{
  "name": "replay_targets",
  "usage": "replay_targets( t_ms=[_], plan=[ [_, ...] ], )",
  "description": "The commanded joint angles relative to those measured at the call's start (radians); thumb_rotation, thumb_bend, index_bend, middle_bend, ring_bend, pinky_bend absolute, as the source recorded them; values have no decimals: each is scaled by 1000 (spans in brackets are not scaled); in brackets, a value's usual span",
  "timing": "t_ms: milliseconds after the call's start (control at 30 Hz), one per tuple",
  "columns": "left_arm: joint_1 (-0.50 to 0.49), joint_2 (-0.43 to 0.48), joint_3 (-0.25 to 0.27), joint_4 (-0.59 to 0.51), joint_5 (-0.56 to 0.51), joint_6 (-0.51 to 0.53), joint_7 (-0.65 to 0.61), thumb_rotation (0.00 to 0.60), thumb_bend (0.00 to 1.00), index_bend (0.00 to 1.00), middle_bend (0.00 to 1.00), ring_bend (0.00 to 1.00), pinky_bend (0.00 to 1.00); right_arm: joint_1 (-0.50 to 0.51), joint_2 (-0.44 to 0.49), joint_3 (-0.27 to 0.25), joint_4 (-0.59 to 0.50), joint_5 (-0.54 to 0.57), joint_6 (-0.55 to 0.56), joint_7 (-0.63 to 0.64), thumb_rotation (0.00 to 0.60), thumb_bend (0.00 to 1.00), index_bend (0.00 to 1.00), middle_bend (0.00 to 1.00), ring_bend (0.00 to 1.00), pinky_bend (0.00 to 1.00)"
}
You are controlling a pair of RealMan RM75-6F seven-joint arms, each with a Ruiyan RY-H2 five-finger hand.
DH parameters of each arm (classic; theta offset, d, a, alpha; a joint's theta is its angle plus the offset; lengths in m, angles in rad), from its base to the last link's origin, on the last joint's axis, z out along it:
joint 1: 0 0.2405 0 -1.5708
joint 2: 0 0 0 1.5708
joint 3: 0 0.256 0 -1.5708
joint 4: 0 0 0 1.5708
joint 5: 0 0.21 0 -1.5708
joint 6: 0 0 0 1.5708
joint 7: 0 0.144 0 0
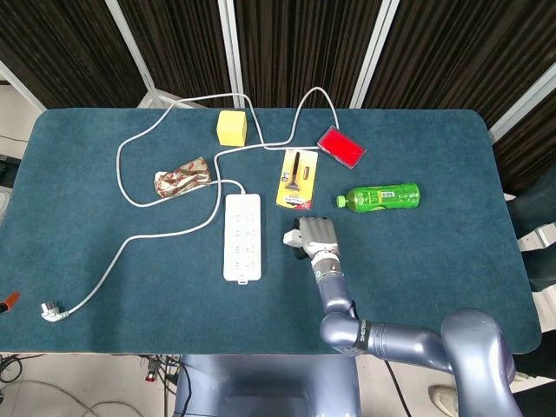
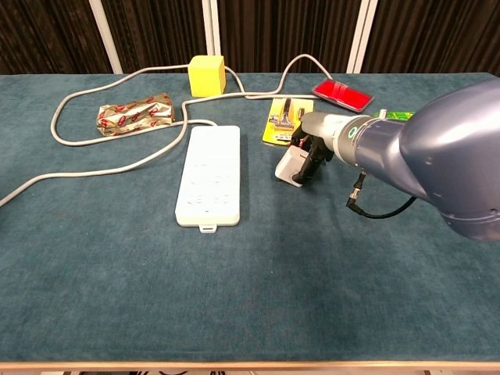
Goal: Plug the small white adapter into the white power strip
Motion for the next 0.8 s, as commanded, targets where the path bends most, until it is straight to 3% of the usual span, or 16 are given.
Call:
replay_targets(
  t_ms=[33, 333, 567, 667, 800],
  plan=[
    [-1, -1, 1, -1, 0, -3, 4, 600, 84, 182, 0, 0, 0, -6, -5, 8, 7, -13, 2, 11, 600, 416, 452, 428, 418, 255],
    [-1, -1, 5, -9, -1, -5, 16, 600, 84, 192, 0, 0, 0, -26, 2, 10, 12, -82, -15, 38, 600, 418, 564, 521, 486, 305],
    [-1, 2, 6, -12, -3, -7, 17, 600, 84, 195, 0, 0, 0, -24, 70, -19, -47, -175, -45, 7, 600, 448, 635, 571, 525, 305],
    [-1, 4, 5, -13, -5, -8, 13, 600, 84, 196, 0, 0, 0, -1, 134, -34, -108, -169, -70, -61, 600, 448, 641, 574, 527, 305],
    [0, 5, 2, -12, -10, -8, 8, 600, 84, 196, 0, 0, 0, 61, 225, -56, -186, -80, -111, -198, 600, 448, 641, 575, 533, 305]
  ],
)
